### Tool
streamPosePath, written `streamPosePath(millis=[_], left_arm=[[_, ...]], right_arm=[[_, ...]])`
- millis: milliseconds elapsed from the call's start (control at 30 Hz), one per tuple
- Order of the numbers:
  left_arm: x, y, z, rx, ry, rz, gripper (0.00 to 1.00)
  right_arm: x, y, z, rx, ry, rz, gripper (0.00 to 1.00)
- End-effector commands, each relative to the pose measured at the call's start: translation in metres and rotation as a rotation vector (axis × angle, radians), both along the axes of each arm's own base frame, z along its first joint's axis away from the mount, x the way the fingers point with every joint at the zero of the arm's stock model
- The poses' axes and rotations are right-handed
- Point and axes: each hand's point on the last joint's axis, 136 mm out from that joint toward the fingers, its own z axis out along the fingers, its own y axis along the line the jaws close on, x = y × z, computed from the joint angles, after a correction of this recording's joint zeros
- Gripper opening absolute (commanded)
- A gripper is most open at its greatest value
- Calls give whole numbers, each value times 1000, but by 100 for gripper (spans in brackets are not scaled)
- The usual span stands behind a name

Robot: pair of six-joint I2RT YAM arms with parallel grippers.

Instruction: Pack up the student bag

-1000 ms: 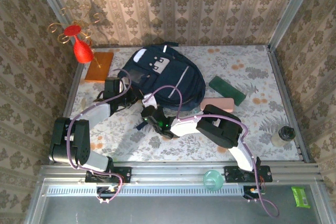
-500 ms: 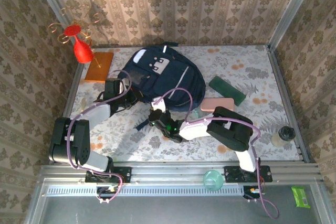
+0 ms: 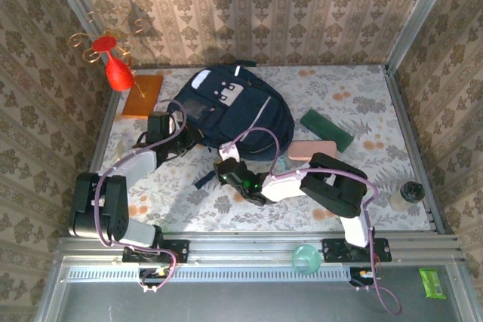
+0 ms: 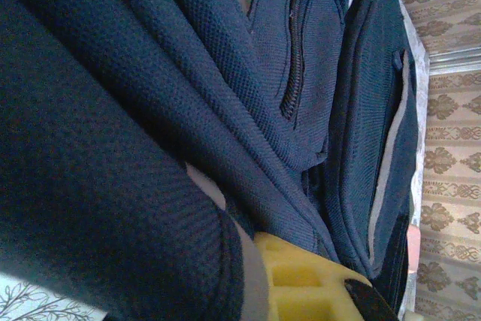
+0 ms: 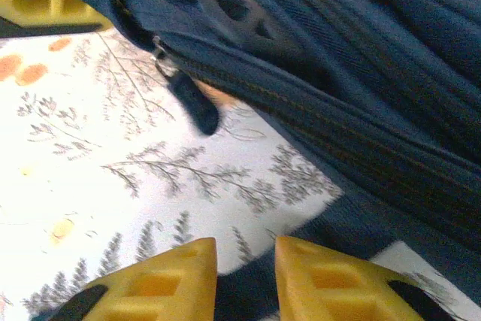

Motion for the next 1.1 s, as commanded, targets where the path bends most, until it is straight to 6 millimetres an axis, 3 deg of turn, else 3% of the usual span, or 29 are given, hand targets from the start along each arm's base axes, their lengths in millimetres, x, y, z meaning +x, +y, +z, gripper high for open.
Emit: streamPosePath(millis=[0, 133, 333, 667, 833, 1067], left_arm=[[0, -7, 27, -35, -91, -46, 0], [0, -7, 26, -35, -90, -49, 0], [-1, -8, 26, -38, -88, -51, 0], [-2, -9, 25, -37, -87, -56, 0], [-2, -10, 24, -37, -83, -59, 0], [-1, -10, 24, -34, -87, -59, 0]], right_arm=[[8, 26, 10, -4, -85, 76, 41], [21, 33, 11, -53, -135, 48, 48], [38, 31, 11, -101, -183, -38, 44], [46, 38, 27, -107, -246, -42, 30], [42, 40, 23, -93, -235, -17, 22], [35, 26, 13, -73, -189, -44, 3]])
